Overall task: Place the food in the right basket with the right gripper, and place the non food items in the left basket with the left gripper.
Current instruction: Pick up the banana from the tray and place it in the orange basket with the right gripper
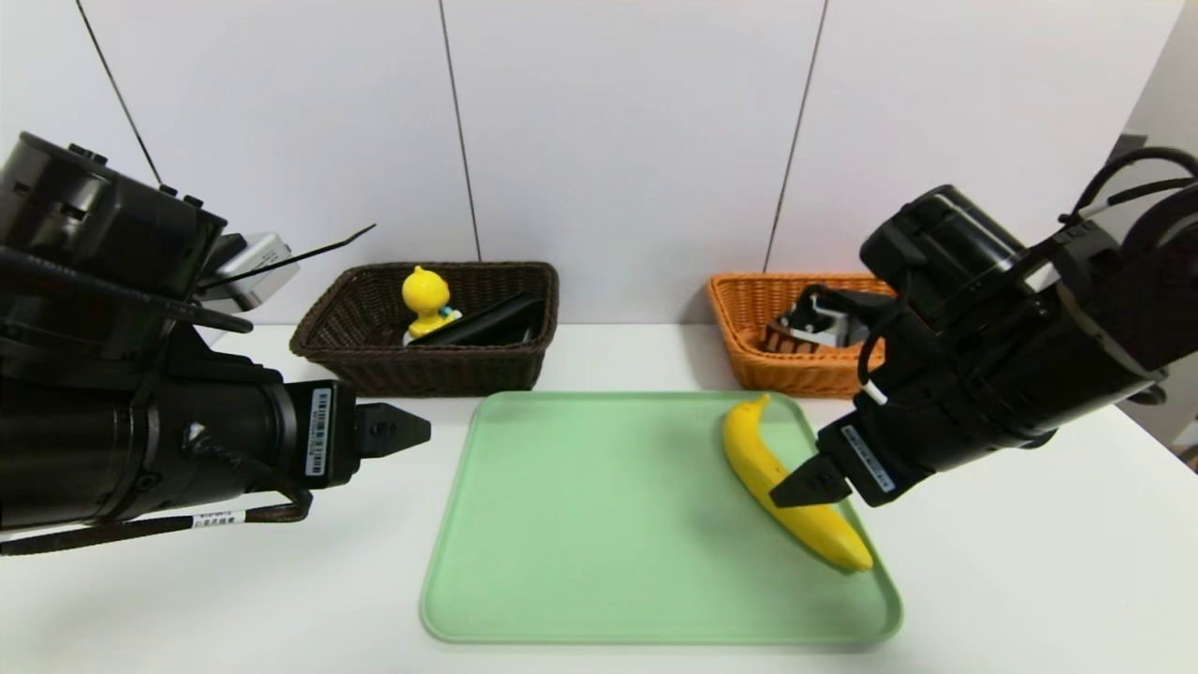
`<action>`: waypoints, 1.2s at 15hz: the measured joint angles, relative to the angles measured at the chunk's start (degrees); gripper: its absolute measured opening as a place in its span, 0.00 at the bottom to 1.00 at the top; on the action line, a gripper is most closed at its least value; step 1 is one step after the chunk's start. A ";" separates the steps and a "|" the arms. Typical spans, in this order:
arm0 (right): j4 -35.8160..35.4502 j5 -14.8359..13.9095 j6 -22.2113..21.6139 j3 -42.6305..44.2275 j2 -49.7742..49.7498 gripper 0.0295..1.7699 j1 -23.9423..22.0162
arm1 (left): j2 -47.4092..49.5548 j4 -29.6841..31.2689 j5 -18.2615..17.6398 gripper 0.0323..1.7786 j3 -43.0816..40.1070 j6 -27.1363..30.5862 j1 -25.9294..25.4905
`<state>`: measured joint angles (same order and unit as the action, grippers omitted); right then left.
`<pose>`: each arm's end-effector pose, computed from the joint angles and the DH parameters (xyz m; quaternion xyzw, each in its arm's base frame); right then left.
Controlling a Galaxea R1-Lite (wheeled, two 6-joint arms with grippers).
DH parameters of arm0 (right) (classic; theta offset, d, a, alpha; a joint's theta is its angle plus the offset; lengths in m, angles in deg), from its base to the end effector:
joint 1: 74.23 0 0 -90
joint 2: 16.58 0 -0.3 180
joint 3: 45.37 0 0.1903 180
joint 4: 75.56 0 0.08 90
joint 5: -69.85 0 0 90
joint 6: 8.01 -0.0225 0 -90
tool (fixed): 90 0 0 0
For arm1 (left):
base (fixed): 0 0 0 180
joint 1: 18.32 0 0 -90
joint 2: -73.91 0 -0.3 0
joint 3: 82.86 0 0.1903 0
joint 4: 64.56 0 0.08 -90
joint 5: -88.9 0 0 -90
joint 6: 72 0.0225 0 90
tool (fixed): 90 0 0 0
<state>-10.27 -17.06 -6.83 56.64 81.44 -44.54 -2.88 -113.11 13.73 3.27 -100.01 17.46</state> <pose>0.2434 0.1402 0.2204 -0.1258 0.4936 0.2478 0.8241 0.1640 -0.1111 0.2586 -0.0850 0.3358 -0.0928 0.9335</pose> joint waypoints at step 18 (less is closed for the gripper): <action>-10.37 -2.65 0.00 -2.21 13.34 0.89 0.20 | 0.13 -0.06 0.00 0.95 -0.38 0.04 -0.01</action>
<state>-20.64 -19.71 -6.83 54.43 94.77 -44.35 -2.75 -113.17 13.73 2.89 -99.97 17.45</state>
